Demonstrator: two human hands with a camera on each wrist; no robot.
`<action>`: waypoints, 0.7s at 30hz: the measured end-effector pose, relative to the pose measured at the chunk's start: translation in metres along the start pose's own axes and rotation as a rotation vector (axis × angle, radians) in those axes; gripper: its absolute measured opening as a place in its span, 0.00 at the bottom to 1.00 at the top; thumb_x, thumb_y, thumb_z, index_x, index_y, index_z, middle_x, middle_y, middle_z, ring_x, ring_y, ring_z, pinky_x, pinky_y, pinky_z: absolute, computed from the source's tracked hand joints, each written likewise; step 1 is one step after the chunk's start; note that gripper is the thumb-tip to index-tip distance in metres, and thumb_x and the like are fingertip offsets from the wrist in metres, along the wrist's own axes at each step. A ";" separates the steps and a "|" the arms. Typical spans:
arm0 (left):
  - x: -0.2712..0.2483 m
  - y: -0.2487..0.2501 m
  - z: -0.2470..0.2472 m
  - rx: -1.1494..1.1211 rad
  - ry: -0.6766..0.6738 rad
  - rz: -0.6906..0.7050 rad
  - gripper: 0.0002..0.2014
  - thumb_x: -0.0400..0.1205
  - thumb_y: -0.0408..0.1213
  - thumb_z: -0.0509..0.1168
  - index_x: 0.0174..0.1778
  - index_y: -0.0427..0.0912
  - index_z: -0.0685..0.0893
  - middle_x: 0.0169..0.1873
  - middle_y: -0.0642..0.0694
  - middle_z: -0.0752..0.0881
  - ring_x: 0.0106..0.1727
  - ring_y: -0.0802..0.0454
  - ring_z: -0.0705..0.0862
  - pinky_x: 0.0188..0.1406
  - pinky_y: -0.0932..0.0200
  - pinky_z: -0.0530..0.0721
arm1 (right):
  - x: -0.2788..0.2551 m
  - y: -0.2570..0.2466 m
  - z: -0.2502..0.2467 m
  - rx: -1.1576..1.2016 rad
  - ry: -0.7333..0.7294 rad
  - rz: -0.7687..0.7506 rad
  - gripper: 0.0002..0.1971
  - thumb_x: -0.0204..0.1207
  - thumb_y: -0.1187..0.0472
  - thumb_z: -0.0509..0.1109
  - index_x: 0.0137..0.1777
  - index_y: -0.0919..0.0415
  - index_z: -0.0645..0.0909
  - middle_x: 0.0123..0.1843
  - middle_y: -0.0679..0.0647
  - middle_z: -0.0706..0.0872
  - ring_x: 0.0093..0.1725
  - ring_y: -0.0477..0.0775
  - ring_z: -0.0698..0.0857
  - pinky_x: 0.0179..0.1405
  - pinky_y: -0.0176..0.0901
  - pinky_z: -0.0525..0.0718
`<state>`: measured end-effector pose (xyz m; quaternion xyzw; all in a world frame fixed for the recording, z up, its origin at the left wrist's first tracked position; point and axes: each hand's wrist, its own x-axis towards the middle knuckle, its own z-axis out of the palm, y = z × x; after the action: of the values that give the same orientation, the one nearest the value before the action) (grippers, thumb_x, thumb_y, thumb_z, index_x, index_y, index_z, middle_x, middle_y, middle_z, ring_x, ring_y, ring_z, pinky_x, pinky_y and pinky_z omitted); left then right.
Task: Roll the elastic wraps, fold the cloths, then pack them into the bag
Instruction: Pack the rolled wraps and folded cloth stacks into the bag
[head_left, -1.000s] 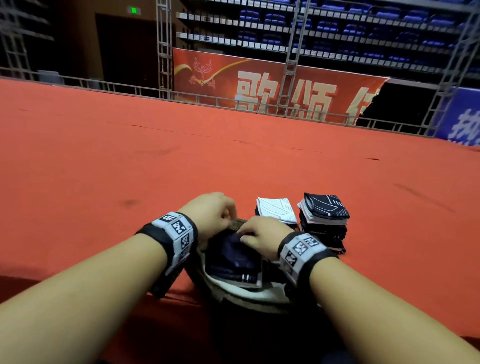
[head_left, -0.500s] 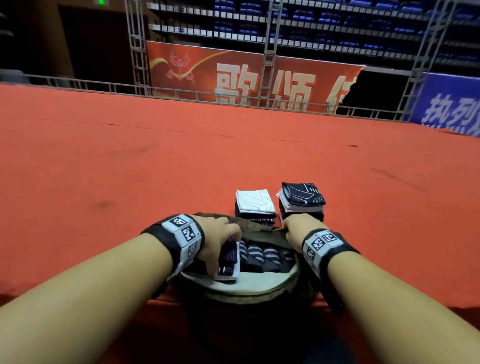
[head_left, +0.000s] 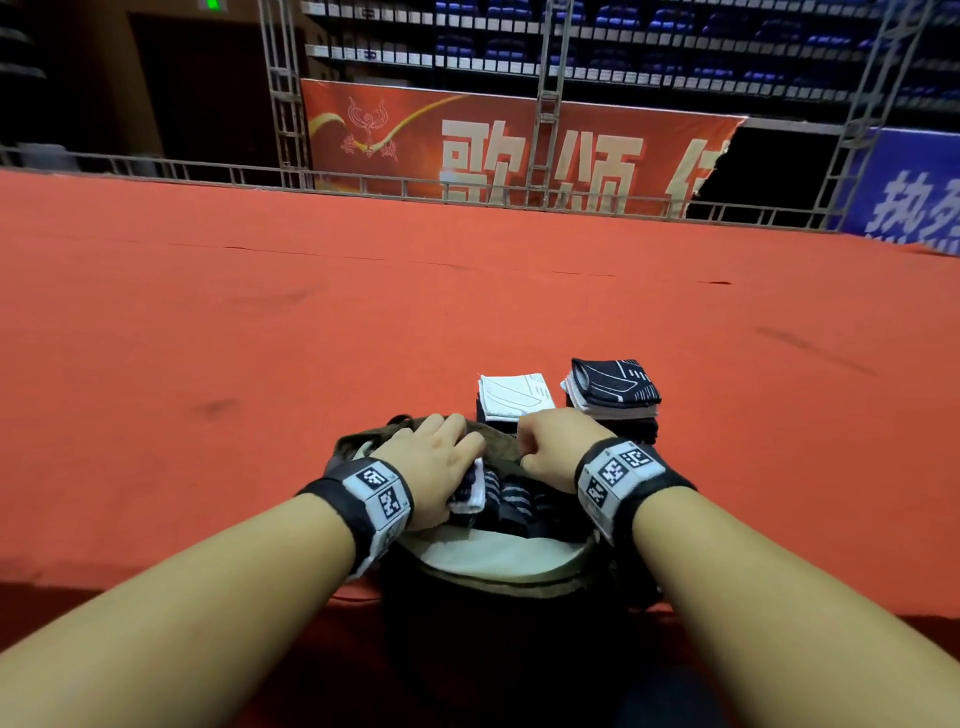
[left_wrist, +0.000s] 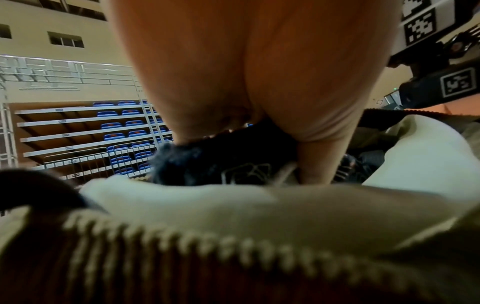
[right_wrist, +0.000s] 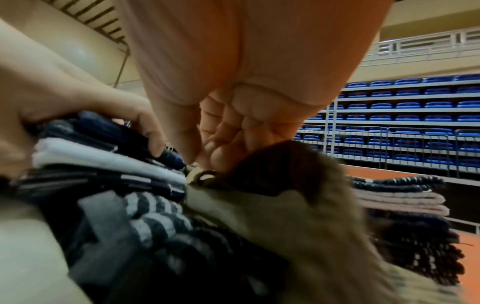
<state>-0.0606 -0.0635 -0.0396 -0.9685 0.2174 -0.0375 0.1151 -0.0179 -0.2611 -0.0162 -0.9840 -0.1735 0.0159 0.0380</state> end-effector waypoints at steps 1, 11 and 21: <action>0.001 0.000 0.002 0.011 0.001 -0.003 0.30 0.76 0.49 0.71 0.70 0.49 0.65 0.62 0.45 0.68 0.63 0.42 0.71 0.53 0.42 0.82 | 0.000 0.002 0.002 -0.031 -0.041 -0.003 0.06 0.74 0.59 0.67 0.47 0.50 0.83 0.45 0.50 0.87 0.48 0.57 0.85 0.46 0.45 0.84; 0.015 0.011 -0.012 -0.275 -0.251 -0.199 0.56 0.74 0.78 0.60 0.90 0.51 0.44 0.85 0.43 0.58 0.85 0.38 0.57 0.81 0.37 0.64 | -0.019 0.049 0.013 -0.184 -0.117 0.123 0.14 0.78 0.54 0.68 0.63 0.41 0.77 0.59 0.53 0.76 0.58 0.64 0.81 0.56 0.55 0.84; 0.018 0.032 0.026 -0.321 -0.388 -0.230 0.53 0.79 0.77 0.50 0.89 0.51 0.33 0.88 0.47 0.32 0.89 0.44 0.34 0.87 0.35 0.44 | -0.018 0.082 0.018 0.048 0.097 0.458 0.08 0.80 0.62 0.61 0.49 0.56 0.82 0.45 0.55 0.86 0.46 0.62 0.85 0.40 0.47 0.80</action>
<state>-0.0546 -0.0938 -0.0721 -0.9818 0.0829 0.1710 -0.0054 -0.0073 -0.3429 -0.0408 -0.9961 0.0568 -0.0191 0.0651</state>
